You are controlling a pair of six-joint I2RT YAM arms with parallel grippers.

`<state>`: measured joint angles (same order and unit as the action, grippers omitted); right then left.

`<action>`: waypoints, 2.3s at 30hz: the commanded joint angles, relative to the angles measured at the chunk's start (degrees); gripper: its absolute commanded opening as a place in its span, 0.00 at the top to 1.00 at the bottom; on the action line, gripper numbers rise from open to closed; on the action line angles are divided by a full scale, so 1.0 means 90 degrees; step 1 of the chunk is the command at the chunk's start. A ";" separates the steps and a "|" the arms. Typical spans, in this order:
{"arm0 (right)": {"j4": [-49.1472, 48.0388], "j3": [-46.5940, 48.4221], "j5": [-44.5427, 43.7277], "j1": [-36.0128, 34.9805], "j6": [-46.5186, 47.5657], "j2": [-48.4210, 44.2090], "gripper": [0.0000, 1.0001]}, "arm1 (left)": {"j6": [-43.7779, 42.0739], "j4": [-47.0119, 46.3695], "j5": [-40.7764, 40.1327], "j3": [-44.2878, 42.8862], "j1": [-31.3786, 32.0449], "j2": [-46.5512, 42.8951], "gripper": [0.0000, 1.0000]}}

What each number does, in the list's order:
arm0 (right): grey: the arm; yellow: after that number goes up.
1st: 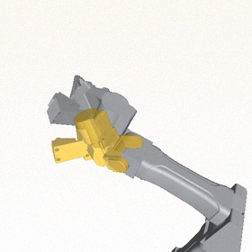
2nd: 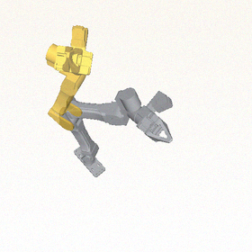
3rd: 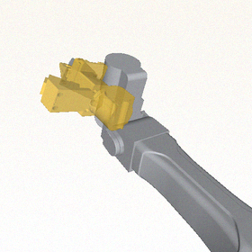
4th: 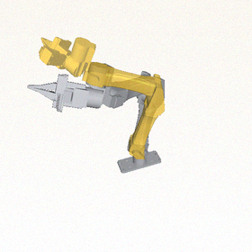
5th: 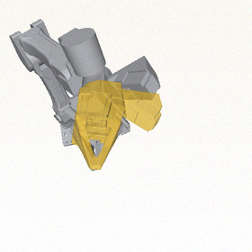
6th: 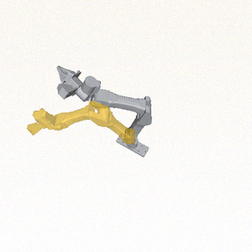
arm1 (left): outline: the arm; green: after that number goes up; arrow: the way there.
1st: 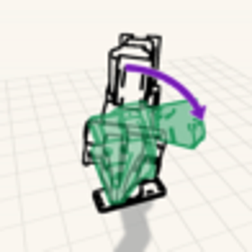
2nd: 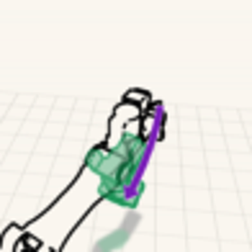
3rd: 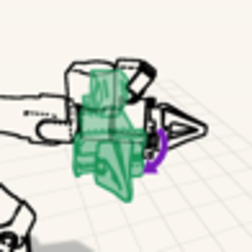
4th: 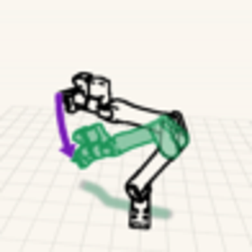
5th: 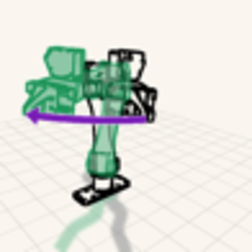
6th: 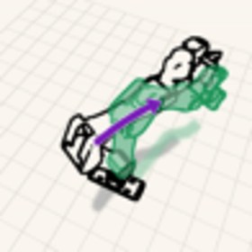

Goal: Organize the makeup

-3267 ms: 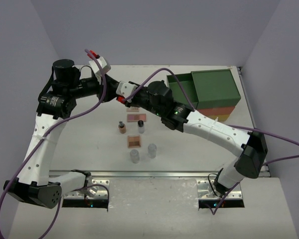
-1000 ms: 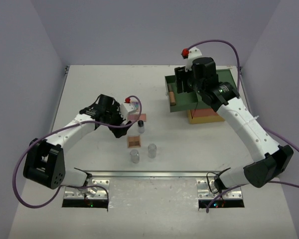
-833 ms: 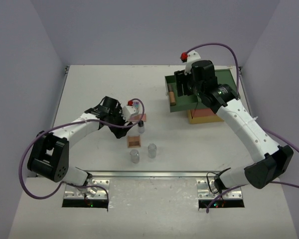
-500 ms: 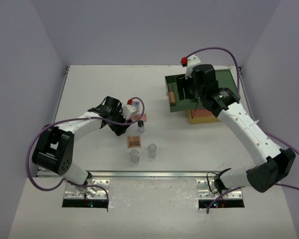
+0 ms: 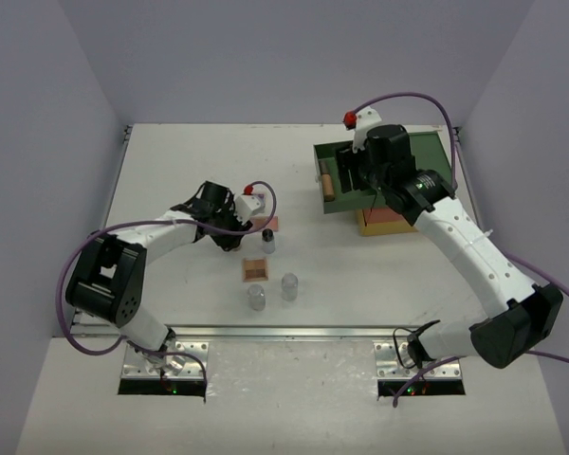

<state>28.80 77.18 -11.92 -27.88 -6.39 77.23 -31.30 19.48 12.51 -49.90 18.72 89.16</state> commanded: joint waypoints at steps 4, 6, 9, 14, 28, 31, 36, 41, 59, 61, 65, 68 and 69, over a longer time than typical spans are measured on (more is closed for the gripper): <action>-0.0324 -0.0266 0.0305 0.0002 0.0396 -0.0344 0.35 | 0.0099 0.0068 0.0065 -0.0394 -0.0002 -0.0035 1.00; -0.0453 -0.0405 0.0836 0.0002 0.0642 -0.0579 0.33 | 0.0194 0.0306 0.0265 -0.0672 -0.0080 -0.0308 1.00; -0.0755 -0.0655 0.1470 0.0002 0.1022 -0.0847 0.26 | 0.0334 0.0766 0.0729 -0.1115 -0.0312 -0.0639 1.00; -0.2066 -0.1597 0.2947 -0.0230 0.1960 -0.1729 0.20 | 0.0628 0.1427 0.1908 -0.2363 -0.0478 -0.1655 1.00; -0.4205 -0.2027 0.2443 -0.2169 0.4133 -0.1121 0.13 | 0.1352 0.1650 0.3991 -0.2748 -0.0472 -0.2953 1.00; -0.4523 -0.1983 0.2316 -0.2462 0.4333 -0.0817 0.12 | 0.1406 0.1671 0.4089 -0.2707 -0.0478 -0.2971 1.00; -0.4617 -0.1592 0.2065 -0.2795 0.4379 -0.0277 0.12 | 0.1483 0.1670 0.4194 -0.2697 -0.0478 -0.2974 1.00; -0.4612 -0.1260 0.1851 -0.2840 0.4098 0.0186 0.13 | 0.1506 0.1643 0.4166 -0.2656 -0.0478 -0.2985 1.00; -0.4591 -0.1238 0.1369 -0.2850 0.3589 0.0371 1.00 | 0.1451 0.1576 0.4042 -0.2455 -0.0475 -0.3120 0.49; -0.4526 -0.1283 0.1172 -0.2830 0.3551 0.0334 1.00 | 0.1450 0.1556 0.3972 -0.2423 -0.0478 -0.3139 0.00; -0.4429 -0.1413 0.0559 -0.2758 0.3527 0.0261 1.00 | 0.1625 0.1477 0.3424 -0.2435 -0.0478 -0.3135 0.00; -0.4227 -0.1466 0.0042 -0.2529 0.3321 0.0213 1.00 | 0.1769 0.1400 0.2755 -0.2531 -0.0478 -0.3132 0.00; -0.4191 -0.1462 -0.0068 -0.2478 0.3198 0.0194 1.00 | 0.1780 0.1391 0.2669 -0.2538 -0.0478 -0.3139 0.00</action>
<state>-7.91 63.85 -4.82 -52.35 25.49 81.27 -17.12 34.88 43.07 -71.90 14.37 62.42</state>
